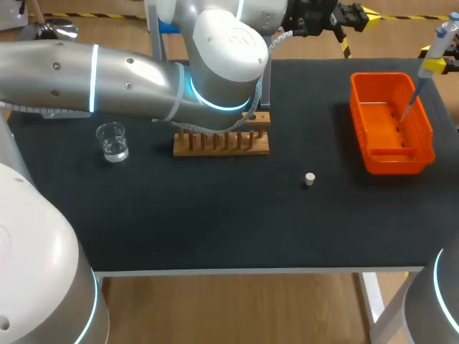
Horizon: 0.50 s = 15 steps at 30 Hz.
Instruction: Invert the test tube, pick up the pipette, mount the tip to pipette, aspirate from beaker and dispense into the tube, eject the tip, return the pipette, and cap with the stopper.
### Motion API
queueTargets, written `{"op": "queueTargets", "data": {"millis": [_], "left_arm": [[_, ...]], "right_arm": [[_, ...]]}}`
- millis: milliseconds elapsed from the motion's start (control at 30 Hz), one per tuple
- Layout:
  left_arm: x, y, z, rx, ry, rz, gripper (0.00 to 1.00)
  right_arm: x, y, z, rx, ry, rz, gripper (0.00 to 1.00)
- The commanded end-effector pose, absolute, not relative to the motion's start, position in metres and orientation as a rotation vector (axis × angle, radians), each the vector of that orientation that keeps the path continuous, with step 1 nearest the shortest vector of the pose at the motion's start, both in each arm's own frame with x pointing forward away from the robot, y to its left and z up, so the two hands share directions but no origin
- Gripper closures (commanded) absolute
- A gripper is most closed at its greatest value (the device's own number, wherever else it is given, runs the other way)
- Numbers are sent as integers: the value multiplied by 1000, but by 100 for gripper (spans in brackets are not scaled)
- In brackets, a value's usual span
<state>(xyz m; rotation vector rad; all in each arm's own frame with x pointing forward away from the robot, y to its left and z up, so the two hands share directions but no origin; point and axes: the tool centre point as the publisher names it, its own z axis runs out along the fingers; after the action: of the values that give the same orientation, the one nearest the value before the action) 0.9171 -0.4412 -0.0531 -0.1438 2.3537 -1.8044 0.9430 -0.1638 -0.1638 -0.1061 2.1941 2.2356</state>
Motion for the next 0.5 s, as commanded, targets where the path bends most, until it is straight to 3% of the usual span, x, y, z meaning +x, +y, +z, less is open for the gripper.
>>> {"op": "queueTargets", "data": {"millis": [33,500], "left_arm": [[918,-441,-53,-140,2355,-1808,100],[920,-485,-51,-101,2342,-1833,100]], "right_arm": [[943,-164,-163,-107,2197,2233,100],[943,-164,-163,-107,2197,2233,100]]}}
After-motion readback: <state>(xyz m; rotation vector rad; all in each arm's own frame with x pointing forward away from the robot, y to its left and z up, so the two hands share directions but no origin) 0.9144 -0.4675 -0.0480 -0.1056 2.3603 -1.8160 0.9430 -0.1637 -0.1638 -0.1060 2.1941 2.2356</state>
